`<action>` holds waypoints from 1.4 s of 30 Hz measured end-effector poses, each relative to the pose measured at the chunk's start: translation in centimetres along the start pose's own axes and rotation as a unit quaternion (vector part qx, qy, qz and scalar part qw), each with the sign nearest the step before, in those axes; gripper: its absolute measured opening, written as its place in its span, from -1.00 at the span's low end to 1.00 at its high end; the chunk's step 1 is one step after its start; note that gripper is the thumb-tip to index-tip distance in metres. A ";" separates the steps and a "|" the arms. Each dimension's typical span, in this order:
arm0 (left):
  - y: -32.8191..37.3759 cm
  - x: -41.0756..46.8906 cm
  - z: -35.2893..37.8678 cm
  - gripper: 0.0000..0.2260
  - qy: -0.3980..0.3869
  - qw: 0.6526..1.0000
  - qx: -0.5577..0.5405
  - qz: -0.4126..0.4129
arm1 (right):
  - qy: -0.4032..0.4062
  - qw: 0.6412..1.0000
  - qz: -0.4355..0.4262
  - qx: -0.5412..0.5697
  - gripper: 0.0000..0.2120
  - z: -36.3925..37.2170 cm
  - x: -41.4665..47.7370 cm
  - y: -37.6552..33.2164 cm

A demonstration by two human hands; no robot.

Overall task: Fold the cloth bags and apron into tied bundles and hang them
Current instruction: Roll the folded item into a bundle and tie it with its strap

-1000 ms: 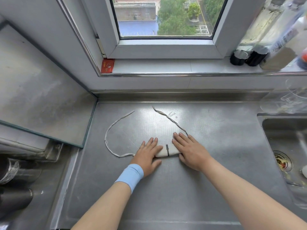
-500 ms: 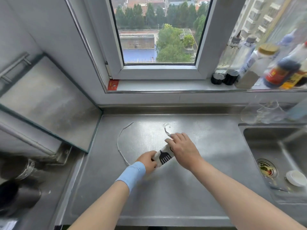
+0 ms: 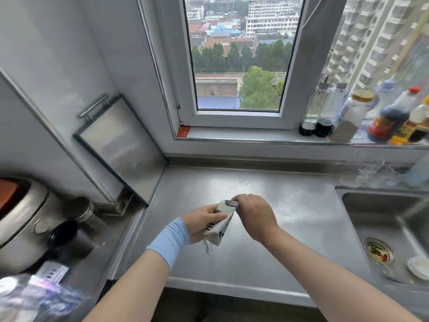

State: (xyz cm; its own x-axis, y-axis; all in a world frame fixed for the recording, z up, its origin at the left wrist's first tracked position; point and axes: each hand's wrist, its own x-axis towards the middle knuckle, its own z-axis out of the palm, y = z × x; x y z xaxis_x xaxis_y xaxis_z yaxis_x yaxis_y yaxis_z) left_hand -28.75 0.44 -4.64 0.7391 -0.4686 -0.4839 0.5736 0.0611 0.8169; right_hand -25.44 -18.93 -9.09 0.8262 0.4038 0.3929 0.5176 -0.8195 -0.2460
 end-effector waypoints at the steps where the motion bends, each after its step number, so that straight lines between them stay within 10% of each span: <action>1: 0.4 -0.5 0.1 -0.94 -0.006 1.000 0.000 0.012 | -0.040 0.997 0.048 0.043 -0.88 -0.6 0.6 -0.4; 5: 1.3 -1.1 -0.4 -0.78 0.044 0.996 0.072 0.042 | -0.165 0.942 0.180 0.229 -0.87 -2.9 4.0 -1.6; 8: 2.3 -0.4 -2.1 -0.30 0.091 0.986 0.114 0.078 | -0.187 0.865 0.244 0.396 -0.82 -4.5 7.2 -2.9; 19: 8.5 -0.6 -9.0 -0.53 0.009 0.994 0.051 0.097 | -0.364 0.691 0.234 0.579 -0.70 -5.6 17.9 -7.5; 25: 12.9 -0.4 -13.0 -0.59 0.046 0.982 0.143 0.116 | -0.209 0.835 0.252 0.443 -0.53 -4.2 22.7 -10.3; 32: 15.4 -0.3 -16.6 -0.64 0.144 0.965 0.154 0.158 | -0.145 0.780 0.298 0.530 -0.62 -2.6 25.8 -12.1; 37: 16.8 -0.5 -18.6 -0.52 0.168 0.968 0.052 0.178 | -0.294 0.652 0.285 0.638 -0.57 -1.4 25.5 -12.5; 42: 18.3 -1.9 -21.0 -0.47 0.177 0.971 0.032 0.160 | -0.391 0.740 0.220 0.501 -0.78 -1.9 26.6 -11.5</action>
State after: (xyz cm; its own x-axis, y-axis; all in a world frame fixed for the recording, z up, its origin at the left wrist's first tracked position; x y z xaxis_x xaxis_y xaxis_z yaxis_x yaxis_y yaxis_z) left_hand -12.22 20.92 4.67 0.9573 -0.1019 -0.2706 0.2800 0.0932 0.9555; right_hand -9.86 0.45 5.83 0.6364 0.6207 -0.4580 -0.2593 -0.3870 -0.8849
